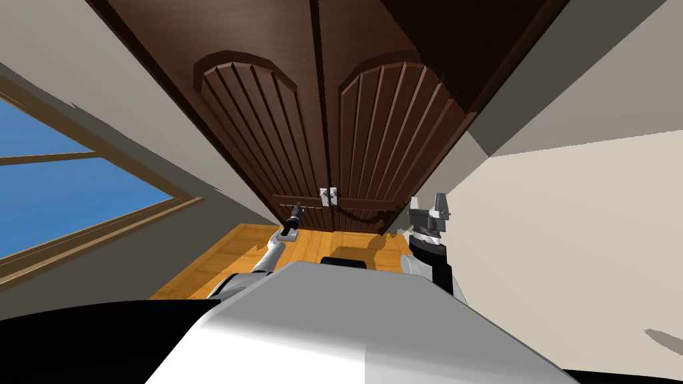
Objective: Pull the door open
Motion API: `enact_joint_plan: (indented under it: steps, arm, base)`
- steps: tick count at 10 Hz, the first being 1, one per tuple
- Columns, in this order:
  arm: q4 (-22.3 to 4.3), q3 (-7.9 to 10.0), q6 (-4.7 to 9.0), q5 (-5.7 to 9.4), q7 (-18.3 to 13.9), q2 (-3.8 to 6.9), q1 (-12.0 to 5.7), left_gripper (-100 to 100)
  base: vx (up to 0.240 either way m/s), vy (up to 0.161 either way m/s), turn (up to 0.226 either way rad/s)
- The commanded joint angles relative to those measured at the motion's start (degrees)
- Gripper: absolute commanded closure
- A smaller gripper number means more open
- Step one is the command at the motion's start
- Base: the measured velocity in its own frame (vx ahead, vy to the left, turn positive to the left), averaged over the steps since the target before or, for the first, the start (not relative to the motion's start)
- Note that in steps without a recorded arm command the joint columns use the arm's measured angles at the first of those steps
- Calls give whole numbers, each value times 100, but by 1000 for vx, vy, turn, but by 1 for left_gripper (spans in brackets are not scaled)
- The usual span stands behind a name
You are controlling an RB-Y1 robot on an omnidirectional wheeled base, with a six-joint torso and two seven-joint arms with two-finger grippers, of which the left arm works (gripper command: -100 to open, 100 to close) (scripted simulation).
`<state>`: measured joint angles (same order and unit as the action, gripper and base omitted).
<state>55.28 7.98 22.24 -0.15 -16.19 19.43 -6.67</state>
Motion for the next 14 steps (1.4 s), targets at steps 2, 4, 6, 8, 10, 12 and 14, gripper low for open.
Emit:
enact_joint_plan:
  steps: [2,4,6,8,10,12,14]
  arm:
    - [-19,-27,49,-10,26,-63,-69,-100]
    - [23,-126,75,-32,35,-171,-183,-100]
    - [73,-236,98,-55,38,-282,-298,-100]
    - [-27,-224,155,-52,40,-270,-332,-100]
    - [-27,-224,155,-52,40,-270,-332,100]
    - [-27,-224,155,-52,40,-270,-332,100]
    - [-27,-224,155,-52,40,-270,-332,100]
  base:
    - [173,-5,-72]
    - [201,-42,-130]
    - [199,-102,-169]
    - [84,-67,-12]
    - [-11,6,-6]
    - [-16,9,-12]
    - [0,0,0]
